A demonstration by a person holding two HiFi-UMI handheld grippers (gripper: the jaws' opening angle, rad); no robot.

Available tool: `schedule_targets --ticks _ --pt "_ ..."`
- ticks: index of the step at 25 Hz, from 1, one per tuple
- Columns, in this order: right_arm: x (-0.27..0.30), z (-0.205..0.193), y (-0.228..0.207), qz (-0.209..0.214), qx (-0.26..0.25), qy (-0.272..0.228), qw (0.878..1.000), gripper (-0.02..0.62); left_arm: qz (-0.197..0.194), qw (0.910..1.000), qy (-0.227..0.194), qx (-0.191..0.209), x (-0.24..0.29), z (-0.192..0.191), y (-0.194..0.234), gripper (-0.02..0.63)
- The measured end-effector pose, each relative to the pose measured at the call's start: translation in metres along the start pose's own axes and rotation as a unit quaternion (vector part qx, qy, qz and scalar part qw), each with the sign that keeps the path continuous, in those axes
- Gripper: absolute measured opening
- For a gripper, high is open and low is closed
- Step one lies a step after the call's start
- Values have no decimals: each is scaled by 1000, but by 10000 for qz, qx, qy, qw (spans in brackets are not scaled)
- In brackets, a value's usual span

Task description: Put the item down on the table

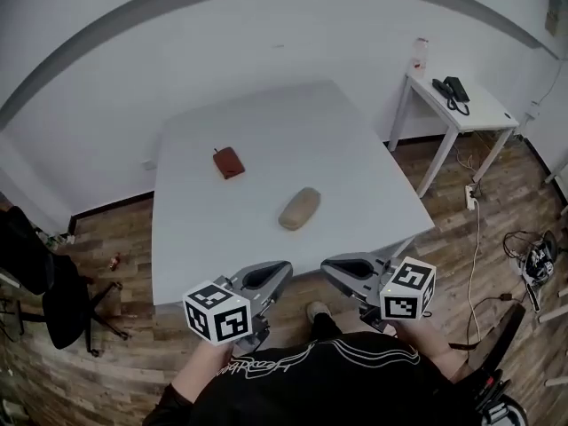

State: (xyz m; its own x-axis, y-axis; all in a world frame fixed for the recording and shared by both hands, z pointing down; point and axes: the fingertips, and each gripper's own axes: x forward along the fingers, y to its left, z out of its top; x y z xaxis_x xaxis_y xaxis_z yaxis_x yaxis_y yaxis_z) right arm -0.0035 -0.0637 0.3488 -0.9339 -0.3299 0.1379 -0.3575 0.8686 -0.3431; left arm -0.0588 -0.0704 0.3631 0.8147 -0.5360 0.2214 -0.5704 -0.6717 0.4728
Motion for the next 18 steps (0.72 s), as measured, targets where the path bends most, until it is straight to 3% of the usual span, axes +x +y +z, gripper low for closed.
schedule_targets --ticks 5,10,13,18 --pt "-4 10 36 82 -286 -42 9995 9 -166 9975 103 674 -24 1 -37 3" --pt "-11 10 46 38 -276 -187 9994 9 -154 9956 -206 904 -33 8 -51 3" --pt "-14 11 45 -27 -273 -177 9995 9 -157 9957 -148 899 -28 7 -52 3" --pt "-18 11 42 -71 -356 -134 9993 9 33 9921 -8 1251 -22 9 -56 3"
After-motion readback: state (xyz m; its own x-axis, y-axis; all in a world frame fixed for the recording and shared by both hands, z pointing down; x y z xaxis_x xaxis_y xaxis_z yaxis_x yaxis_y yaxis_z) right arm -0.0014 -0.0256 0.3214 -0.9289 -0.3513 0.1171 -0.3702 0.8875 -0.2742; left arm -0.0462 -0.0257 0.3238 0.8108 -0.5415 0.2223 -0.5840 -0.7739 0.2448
